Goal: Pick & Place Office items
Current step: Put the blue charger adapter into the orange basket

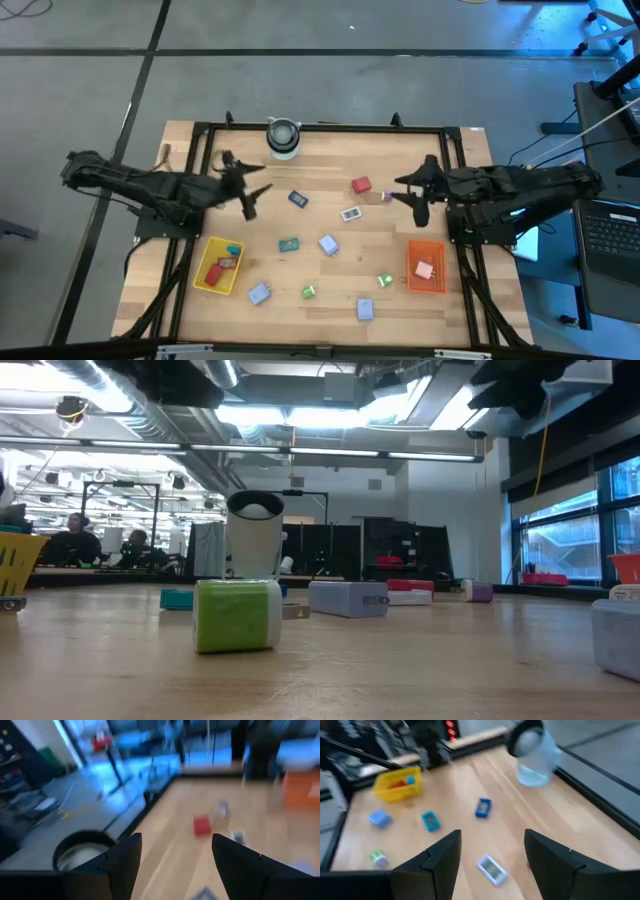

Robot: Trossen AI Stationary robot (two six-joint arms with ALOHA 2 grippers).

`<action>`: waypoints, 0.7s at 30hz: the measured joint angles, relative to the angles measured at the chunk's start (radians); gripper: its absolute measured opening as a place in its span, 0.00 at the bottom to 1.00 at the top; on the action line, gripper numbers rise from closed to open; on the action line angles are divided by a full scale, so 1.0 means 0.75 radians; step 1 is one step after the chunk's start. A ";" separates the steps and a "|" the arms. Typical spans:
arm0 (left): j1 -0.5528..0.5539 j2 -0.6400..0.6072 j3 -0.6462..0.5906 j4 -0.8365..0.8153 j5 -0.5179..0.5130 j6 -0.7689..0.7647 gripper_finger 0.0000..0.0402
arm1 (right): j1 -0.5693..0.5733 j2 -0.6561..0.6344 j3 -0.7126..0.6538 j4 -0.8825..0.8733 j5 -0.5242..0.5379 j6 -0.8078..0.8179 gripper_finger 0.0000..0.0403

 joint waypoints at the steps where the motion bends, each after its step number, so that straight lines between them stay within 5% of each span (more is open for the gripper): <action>1: 0.041 -0.064 -0.067 0.103 0.071 0.024 0.59 | -0.007 0.000 0.021 -0.051 0.004 0.018 0.55; 5: 0.224 -0.277 -0.289 0.482 0.432 0.091 0.59 | -0.033 0.000 0.053 -0.129 -0.003 0.058 0.55; 8: 0.368 -0.369 -0.356 0.519 0.613 0.087 0.59 | -0.054 0.005 0.053 -0.151 -0.009 0.065 0.55; 15: 0.625 -0.369 -0.376 0.480 0.772 -0.048 0.59 | -0.179 0.128 0.053 -0.329 0.082 0.264 0.55; 21: 0.763 -0.340 -0.376 0.422 0.760 -0.138 0.59 | -0.311 0.276 0.054 -0.340 -0.075 0.276 0.55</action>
